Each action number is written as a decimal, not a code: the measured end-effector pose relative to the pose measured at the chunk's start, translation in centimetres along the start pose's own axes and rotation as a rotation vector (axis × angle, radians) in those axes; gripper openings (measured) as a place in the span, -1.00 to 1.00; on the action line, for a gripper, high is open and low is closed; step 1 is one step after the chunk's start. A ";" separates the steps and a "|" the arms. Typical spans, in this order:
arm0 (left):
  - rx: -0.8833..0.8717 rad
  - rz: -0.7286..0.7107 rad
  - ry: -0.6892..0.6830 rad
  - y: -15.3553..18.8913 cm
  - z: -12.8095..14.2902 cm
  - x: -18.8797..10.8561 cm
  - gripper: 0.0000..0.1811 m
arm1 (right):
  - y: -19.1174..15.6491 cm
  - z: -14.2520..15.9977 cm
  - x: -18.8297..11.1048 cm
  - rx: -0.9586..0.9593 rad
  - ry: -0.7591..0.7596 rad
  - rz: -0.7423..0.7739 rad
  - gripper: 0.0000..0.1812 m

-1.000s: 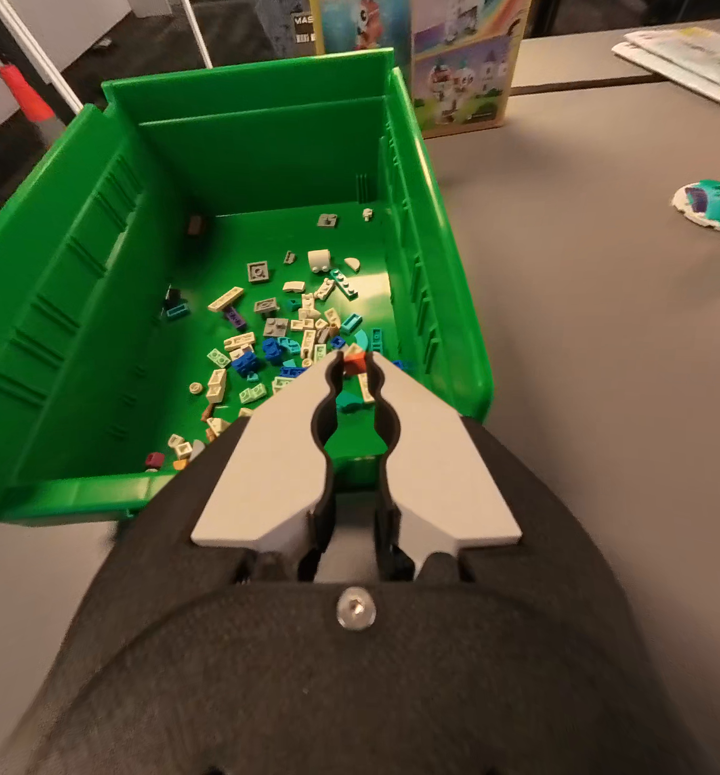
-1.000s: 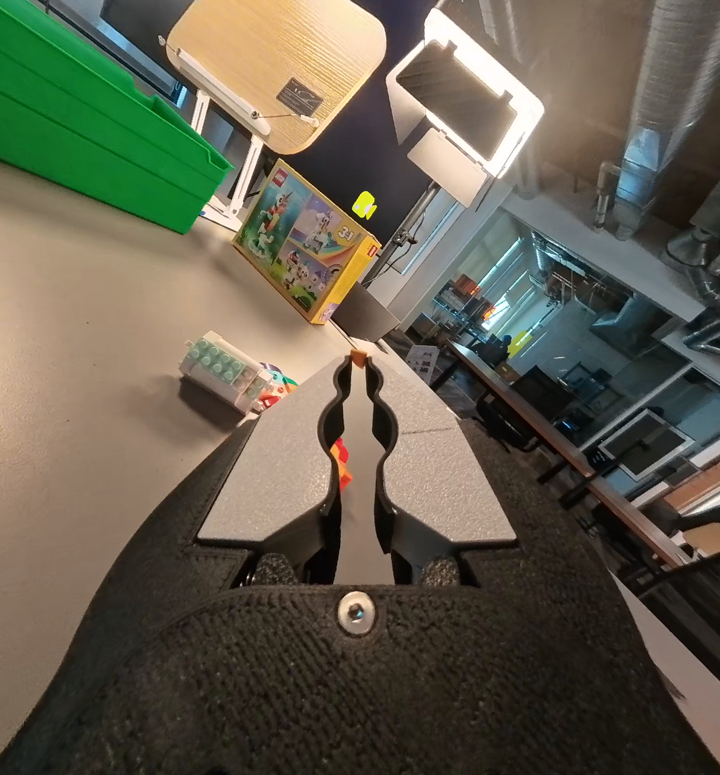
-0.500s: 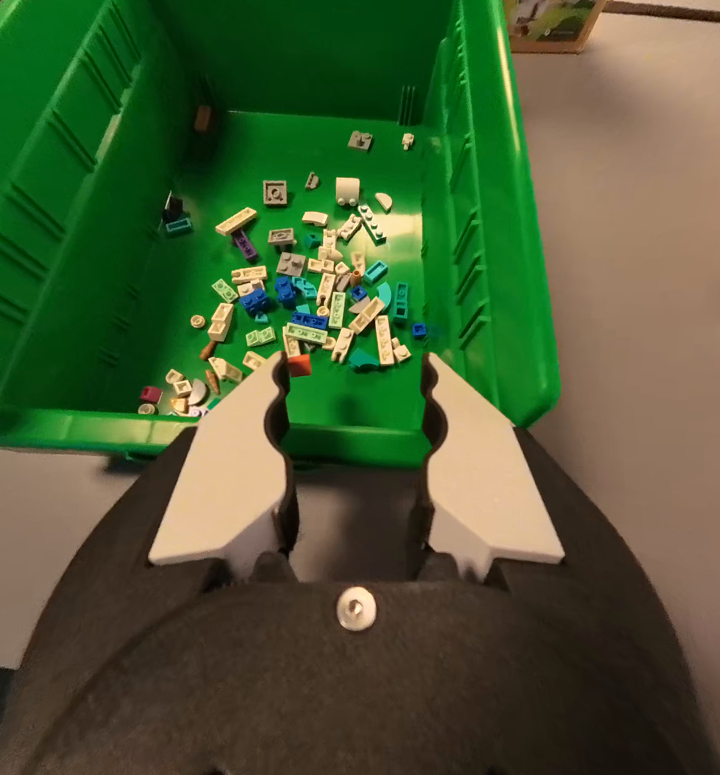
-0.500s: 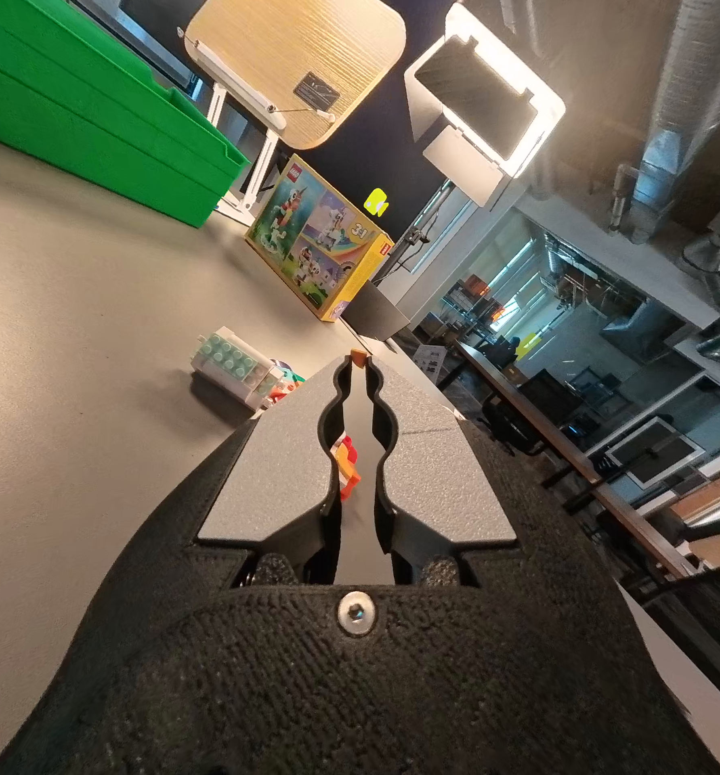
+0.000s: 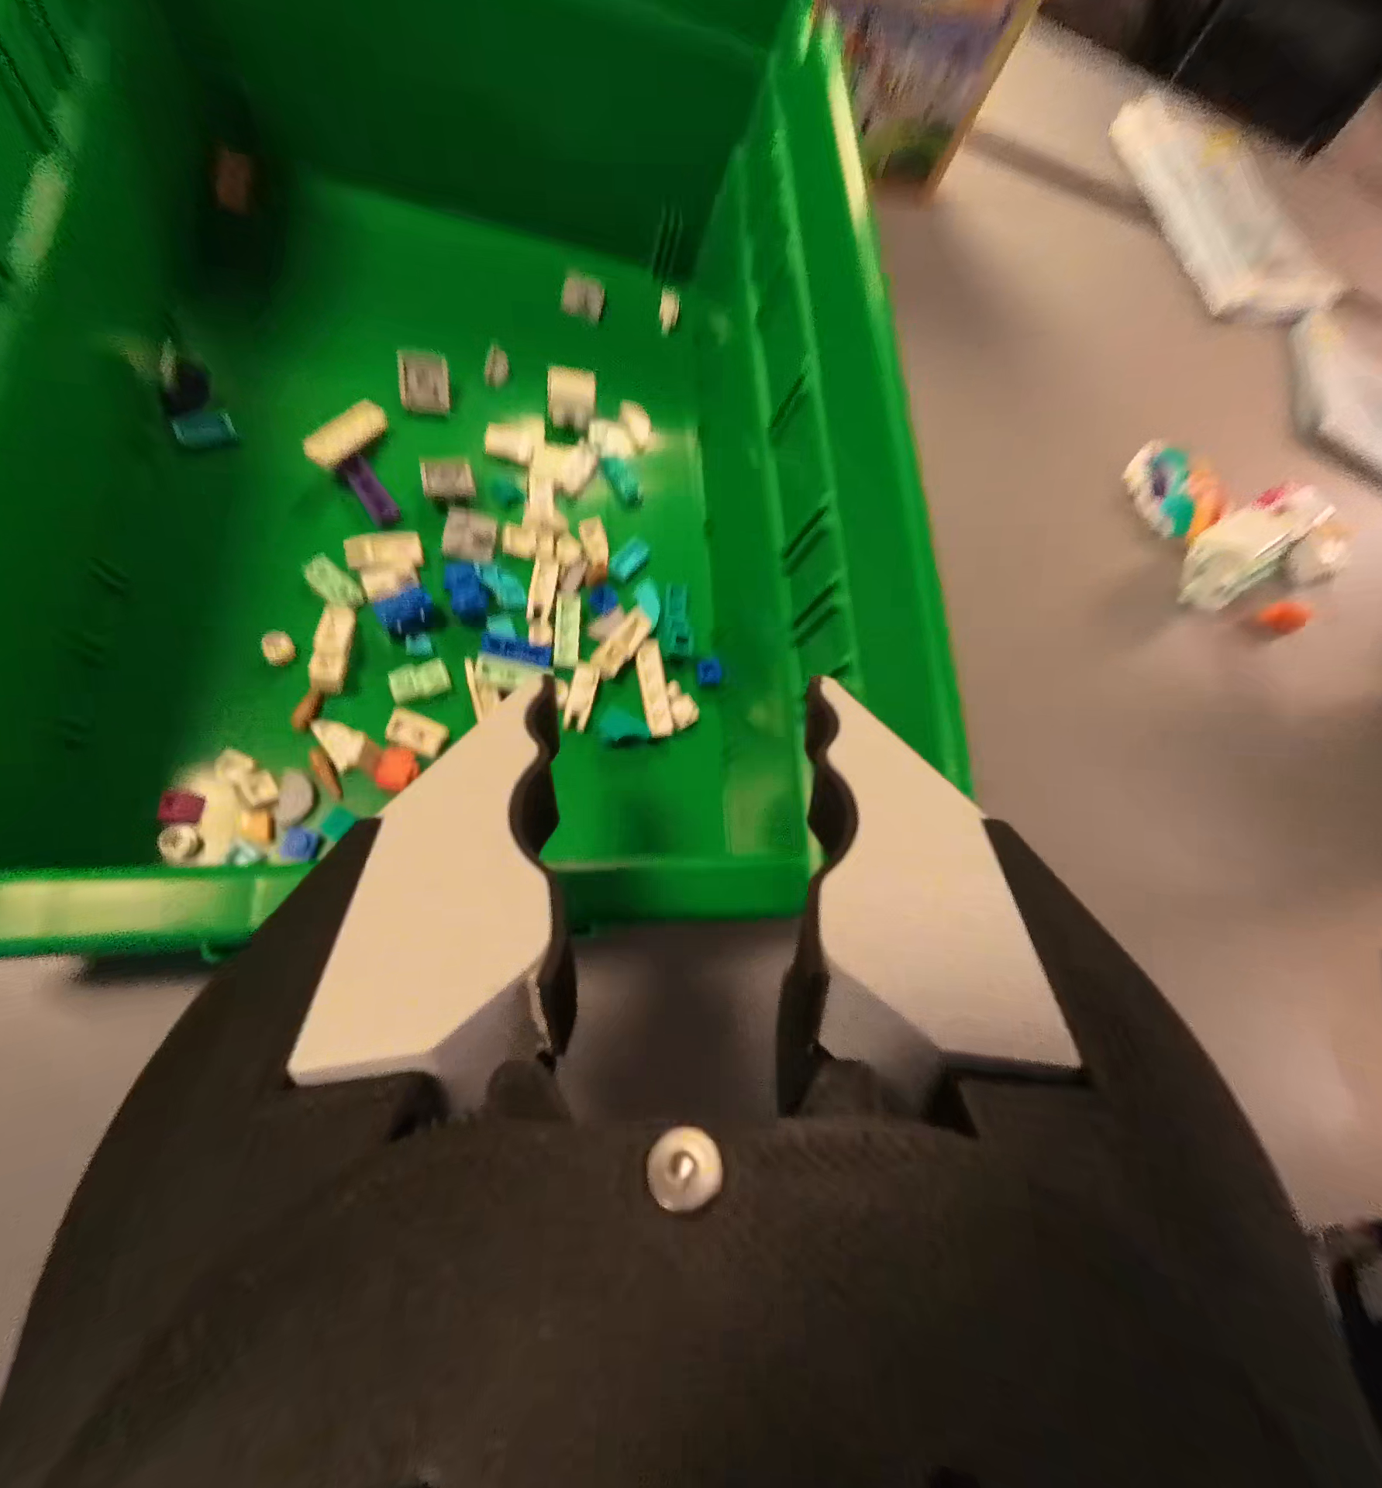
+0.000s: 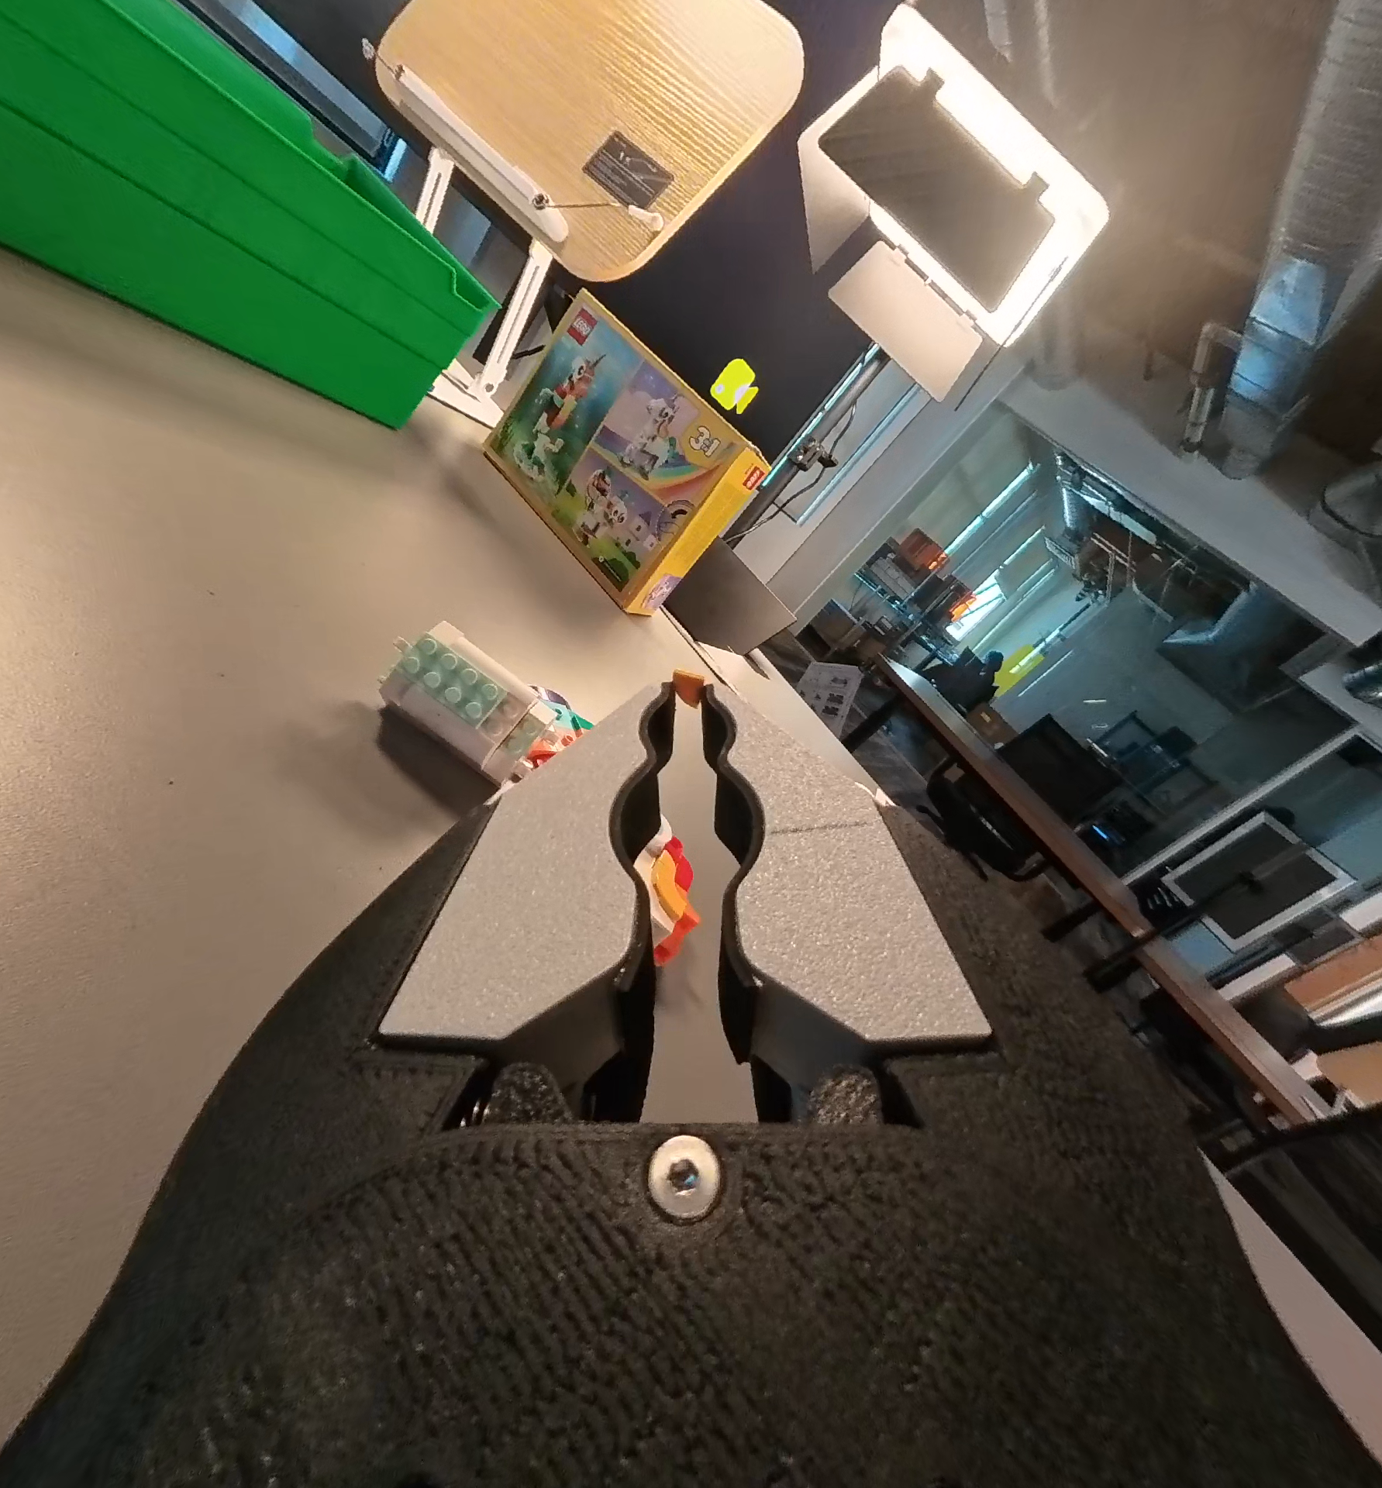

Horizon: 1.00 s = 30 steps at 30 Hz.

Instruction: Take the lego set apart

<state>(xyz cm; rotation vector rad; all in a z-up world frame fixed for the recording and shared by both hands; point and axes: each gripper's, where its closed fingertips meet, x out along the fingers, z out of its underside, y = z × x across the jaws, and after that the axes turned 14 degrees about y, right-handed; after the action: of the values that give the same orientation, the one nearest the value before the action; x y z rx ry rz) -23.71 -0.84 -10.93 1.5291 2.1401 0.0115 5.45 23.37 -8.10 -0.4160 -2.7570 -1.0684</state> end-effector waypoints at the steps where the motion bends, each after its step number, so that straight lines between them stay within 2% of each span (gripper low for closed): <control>1: 0.003 0.018 0.096 0.5 -1.6 -0.3 -0.35 | 0.0 0.0 0.0 -0.003 -0.001 -0.001 -0.95; 4: 0.077 0.103 0.437 3.7 -6.5 -2.2 -0.40 | -0.1 -0.1 0.0 -0.012 0.000 -0.003 -0.95; 6: 0.131 0.188 0.606 7.0 -8.3 -3.5 -0.40 | -0.2 -0.1 0.0 -0.015 0.000 -0.007 -0.95; 10: 0.213 0.377 0.718 13.8 -8.3 -3.4 -0.40 | -0.5 -0.2 0.1 -0.035 -0.001 -0.022 -0.95; 14: 0.251 0.522 0.693 18.9 -6.1 -0.6 -0.44 | -1.1 -0.3 0.2 -0.067 -0.003 -0.052 -0.95; 17: 0.222 0.661 0.543 22.5 -2.8 1.8 -0.43 | -2.5 -1.3 0.3 -0.084 0.039 -0.119 -0.95; 20: 0.219 0.769 0.397 25.0 0.2 2.9 -0.45 | -4.0 -2.3 0.4 -0.141 0.073 -0.178 -0.95; 26: 0.382 0.807 0.269 27.3 4.6 3.6 -0.54 | -7.7 -4.3 0.6 -0.324 0.124 -0.304 -0.95; 30: 0.516 0.809 0.242 28.2 6.1 3.7 -0.61 | -9.2 -5.4 0.5 -0.383 0.159 -0.351 -0.95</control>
<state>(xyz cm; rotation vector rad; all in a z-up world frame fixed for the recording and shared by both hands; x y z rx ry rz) 2.73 11.11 -9.52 2.7273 1.5964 -0.0882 2.35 13.36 -9.84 0.1190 -2.5351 -1.6426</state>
